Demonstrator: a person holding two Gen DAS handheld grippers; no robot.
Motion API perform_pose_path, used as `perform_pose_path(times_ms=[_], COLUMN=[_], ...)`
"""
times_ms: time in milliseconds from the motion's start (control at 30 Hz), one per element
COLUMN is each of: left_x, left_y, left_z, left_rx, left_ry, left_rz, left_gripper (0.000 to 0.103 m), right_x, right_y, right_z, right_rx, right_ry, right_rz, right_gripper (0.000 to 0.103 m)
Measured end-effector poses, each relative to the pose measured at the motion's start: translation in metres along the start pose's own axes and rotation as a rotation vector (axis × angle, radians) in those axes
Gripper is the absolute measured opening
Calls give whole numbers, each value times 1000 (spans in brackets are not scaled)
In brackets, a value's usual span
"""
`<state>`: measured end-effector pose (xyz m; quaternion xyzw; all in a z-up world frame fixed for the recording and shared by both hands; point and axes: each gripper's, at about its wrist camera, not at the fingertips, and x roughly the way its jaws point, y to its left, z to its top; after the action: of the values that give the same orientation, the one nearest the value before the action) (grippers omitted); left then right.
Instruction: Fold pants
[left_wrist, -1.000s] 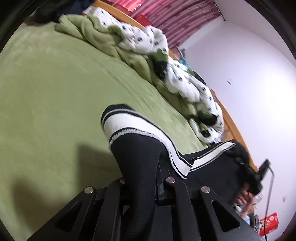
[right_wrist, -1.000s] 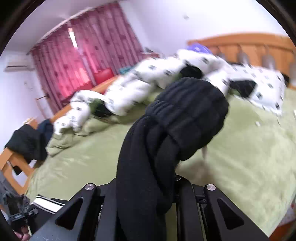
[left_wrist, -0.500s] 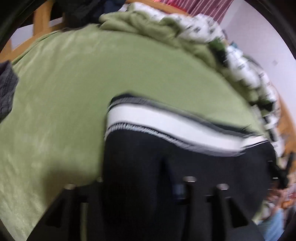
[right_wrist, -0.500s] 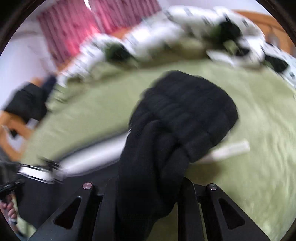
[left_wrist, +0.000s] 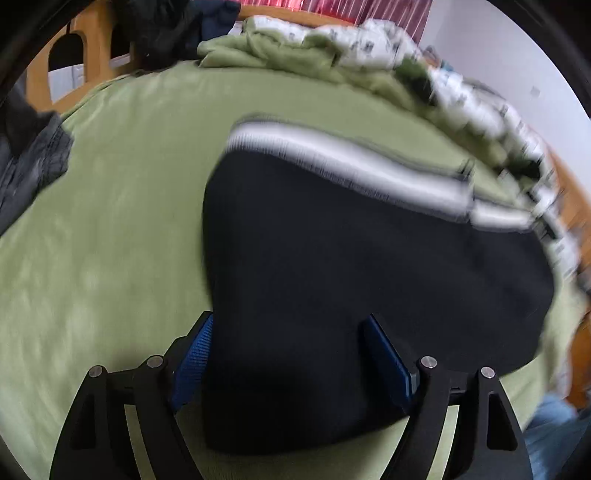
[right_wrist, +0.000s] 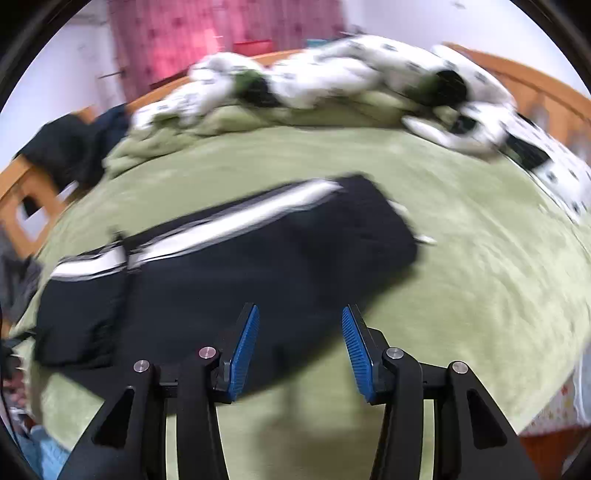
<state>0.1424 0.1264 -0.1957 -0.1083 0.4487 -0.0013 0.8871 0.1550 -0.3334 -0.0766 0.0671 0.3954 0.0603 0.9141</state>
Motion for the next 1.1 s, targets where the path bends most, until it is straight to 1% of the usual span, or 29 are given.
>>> perform_pose_path(times_ms=[33,67,133,200,267,300,333,400,433,533,600,767,800,833,867,900,967,1000,1033,1067,1100], left_x=[-4,-7,-17,-26,-30,-32,-34,-42,-43,-43,-41,-39,-39,-39,-39,-40,-43,-45,-49,-52,-54], left_y=[3,8,20,36,43,45,50,44,44,41,46,53,52,53,55,55,57,60,61,61,62], left_z=[-8,-12,-17,-24,-33,-37,-42,-56,-57,-55,-54,-49,-50,-50,-50,-50,-52,-53,-55,-54,-52], left_rx=[-13,-34,-78,-145,-175,-181,-188,-176,-162,-122,-130,-162,-166,-168,-172,-175,-173,-169,-163,-159,-156], left_ry=[-19,-5,-4,-27,-64,-81,-101,-122,-130,-149,-150,-160,-161,-161,-162,-164,-175,-183,-197,-209,-218], left_rz=[-14,-56,-108,-166,-207,-221,-231,-234,-230,-219,-233,-272,-277,-282,-290,-294,-289,-278,-266,-261,-260], left_gripper=[83,84,84,84,84,84,83,83,83,84,83,83,83,83,83,84,83,83,83,83,83], right_x=[5,9,27,40,57,70,75,97,108,130,145,154,156,156,155,149,126,112,106,108,116], right_y=[14,33,77,106,137,153,159,177,186,193,195,200,203,204,204,204,195,183,173,166,163], right_z=[4,5,7,6,7,9,9,14,13,14,10,7,7,7,7,8,14,18,21,22,19], right_rx=[-17,-45,-106,-143,-188,-207,-213,-238,-249,-253,-264,-296,-300,-299,-302,-304,-284,-233,-186,-144,-136], right_ry=[1,4,24,35,43,47,51,84,105,143,185,193,200,193,186,169,75,23,14,30,70], right_rz=[22,53,112,166,216,222,226,244,235,229,203,172,161,150,149,165,188,227,260,277,269], right_gripper=[47,47,47,45,41,34,27,21,19,19,19,19,17,8,8,5,4,4,4,4,5])
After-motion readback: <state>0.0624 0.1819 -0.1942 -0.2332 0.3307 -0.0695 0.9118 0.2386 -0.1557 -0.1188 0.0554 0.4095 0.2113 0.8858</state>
